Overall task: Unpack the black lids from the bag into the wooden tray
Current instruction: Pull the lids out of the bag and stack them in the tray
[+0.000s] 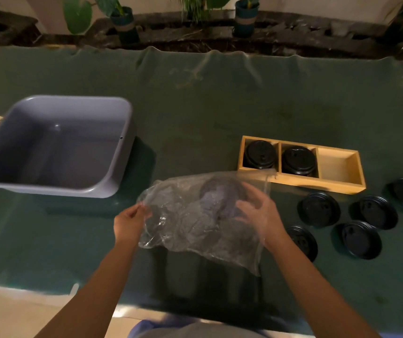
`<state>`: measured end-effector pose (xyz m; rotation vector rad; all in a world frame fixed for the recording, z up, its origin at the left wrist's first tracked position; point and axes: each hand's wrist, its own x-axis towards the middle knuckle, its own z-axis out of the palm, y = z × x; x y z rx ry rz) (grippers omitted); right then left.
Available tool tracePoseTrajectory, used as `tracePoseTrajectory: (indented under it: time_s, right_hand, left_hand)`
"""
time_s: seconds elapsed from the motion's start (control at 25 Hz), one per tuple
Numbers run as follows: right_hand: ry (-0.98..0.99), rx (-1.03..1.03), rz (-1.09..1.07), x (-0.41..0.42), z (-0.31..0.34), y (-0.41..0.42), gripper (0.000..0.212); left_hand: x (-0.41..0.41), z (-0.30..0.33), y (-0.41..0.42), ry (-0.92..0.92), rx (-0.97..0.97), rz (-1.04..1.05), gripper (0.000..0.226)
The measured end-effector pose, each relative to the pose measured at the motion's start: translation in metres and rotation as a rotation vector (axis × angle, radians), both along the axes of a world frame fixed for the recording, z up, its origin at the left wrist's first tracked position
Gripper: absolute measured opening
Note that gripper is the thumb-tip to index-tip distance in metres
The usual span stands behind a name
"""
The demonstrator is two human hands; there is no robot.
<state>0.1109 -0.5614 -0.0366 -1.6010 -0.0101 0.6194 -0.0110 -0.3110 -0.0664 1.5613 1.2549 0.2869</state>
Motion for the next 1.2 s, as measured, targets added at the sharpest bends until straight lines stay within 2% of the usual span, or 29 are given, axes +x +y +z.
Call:
tracePoseTrajectory:
  time_s: [0.08, 0.16, 0.24, 0.32, 0.36, 0.48, 0.52, 0.6, 0.68, 0.84, 0.92, 1.04, 1.12, 1.2]
  right_hand:
    - [-0.002, 0.074, -0.096, 0.003, 0.011, -0.025, 0.045]
    - [-0.007, 0.121, -0.194, 0.009, 0.020, -0.052, 0.039]
    - [-0.016, 0.157, -0.307, 0.014, 0.027, -0.076, 0.036]
    - [-0.033, 0.181, -0.410, 0.017, 0.034, -0.095, 0.034]
    - [-0.048, 0.193, -0.453, 0.018, 0.038, -0.103, 0.034]
    - [-0.113, 0.247, -0.545, 0.022, 0.049, -0.124, 0.036]
    - [-0.138, 0.272, -0.554, 0.025, 0.054, -0.128, 0.036]
    - [-0.166, 0.331, -0.543, 0.034, 0.063, -0.137, 0.034]
    - [-0.150, 0.384, -0.521, 0.049, 0.069, -0.149, 0.032]
    - [-0.039, 0.318, -0.346, 0.103, 0.075, -0.197, 0.025]
    - [0.026, 0.203, -0.242, 0.140, 0.072, -0.225, 0.021]
    - [0.040, -0.026, -0.150, 0.194, 0.057, -0.249, 0.017]
    - [0.007, -0.176, -0.081, 0.219, 0.041, -0.252, 0.020]
    - [-0.013, -0.259, -0.024, 0.239, 0.021, -0.248, 0.029]
  left_hand:
    - [0.002, 0.004, 0.006, 0.046, 0.019, -0.059, 0.017]
    - [0.004, 0.015, 0.011, 0.066, 0.021, -0.126, 0.056]
    - [0.013, 0.038, 0.008, -0.032, 0.140, -0.164, 0.071]
    - [0.034, 0.073, -0.008, -0.213, 0.314, -0.215, 0.065]
    - [0.049, 0.094, -0.022, -0.322, 0.333, -0.279, 0.060]
    - [0.106, 0.152, -0.088, -0.552, 0.210, -0.676, 0.052]
    - [0.124, 0.166, -0.115, -0.547, 0.120, -0.833, 0.054]
    - [0.153, 0.182, -0.169, -0.383, -0.072, -1.091, 0.061]
    - [0.176, 0.176, -0.209, -0.192, -0.195, -1.188, 0.056]
    - [0.218, 0.145, -0.257, -0.135, -0.424, -0.988, 0.041]
    - [0.244, 0.130, -0.285, -0.081, -0.446, -0.914, 0.036]
    - [0.279, 0.107, -0.322, -0.035, -0.456, -0.761, 0.006]
    - [0.295, 0.094, -0.334, 0.014, -0.451, -0.670, 0.004]
    - [0.305, 0.079, -0.338, 0.065, -0.439, -0.623, 0.011]
